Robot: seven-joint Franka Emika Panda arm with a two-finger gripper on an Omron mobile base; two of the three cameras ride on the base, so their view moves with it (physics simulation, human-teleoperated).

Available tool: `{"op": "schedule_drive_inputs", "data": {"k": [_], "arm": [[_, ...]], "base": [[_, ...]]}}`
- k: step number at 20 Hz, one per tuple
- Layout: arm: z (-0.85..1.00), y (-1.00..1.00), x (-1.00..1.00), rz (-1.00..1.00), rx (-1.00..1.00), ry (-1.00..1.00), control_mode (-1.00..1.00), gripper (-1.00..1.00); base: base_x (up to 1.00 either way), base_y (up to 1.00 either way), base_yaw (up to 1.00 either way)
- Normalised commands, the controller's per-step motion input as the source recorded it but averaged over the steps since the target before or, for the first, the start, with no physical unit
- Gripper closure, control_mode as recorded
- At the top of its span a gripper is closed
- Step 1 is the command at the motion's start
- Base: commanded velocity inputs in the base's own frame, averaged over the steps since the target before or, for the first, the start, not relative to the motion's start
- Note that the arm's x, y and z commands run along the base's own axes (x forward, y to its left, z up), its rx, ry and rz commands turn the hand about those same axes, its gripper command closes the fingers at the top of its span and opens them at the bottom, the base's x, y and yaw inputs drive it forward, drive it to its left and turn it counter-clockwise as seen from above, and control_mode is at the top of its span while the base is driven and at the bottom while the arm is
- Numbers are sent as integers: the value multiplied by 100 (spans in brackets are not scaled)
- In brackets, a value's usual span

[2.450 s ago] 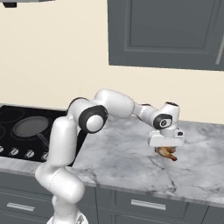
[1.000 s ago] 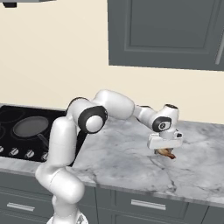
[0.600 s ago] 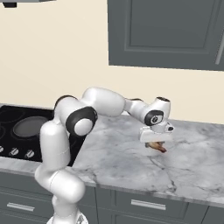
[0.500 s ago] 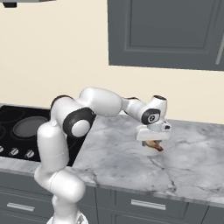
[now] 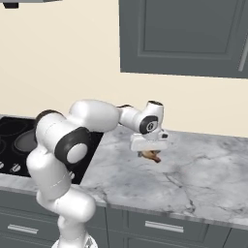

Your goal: Place both pans onto different burners. Then place the garlic and the chicken drumstick on different pans.

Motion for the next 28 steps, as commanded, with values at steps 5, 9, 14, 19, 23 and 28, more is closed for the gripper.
{"op": "schedule_drive_inputs", "data": {"k": [5,9,14,19,23,28], "arm": [[0,83,0,0,-2,0,-100,100],[14,75,0,0,0,0,-100,100],[16,75,0,0,0,0,-100,100],[8,66,0,0,0,0,-100,100],[7,62,0,0,0,0,-100,100],[2,50,0,2,0,0,-100,100]], "base": [[0,0,0],[0,0,0],[0,0,0],[0,0,0],[0,0,0],[0,0,0]]}}
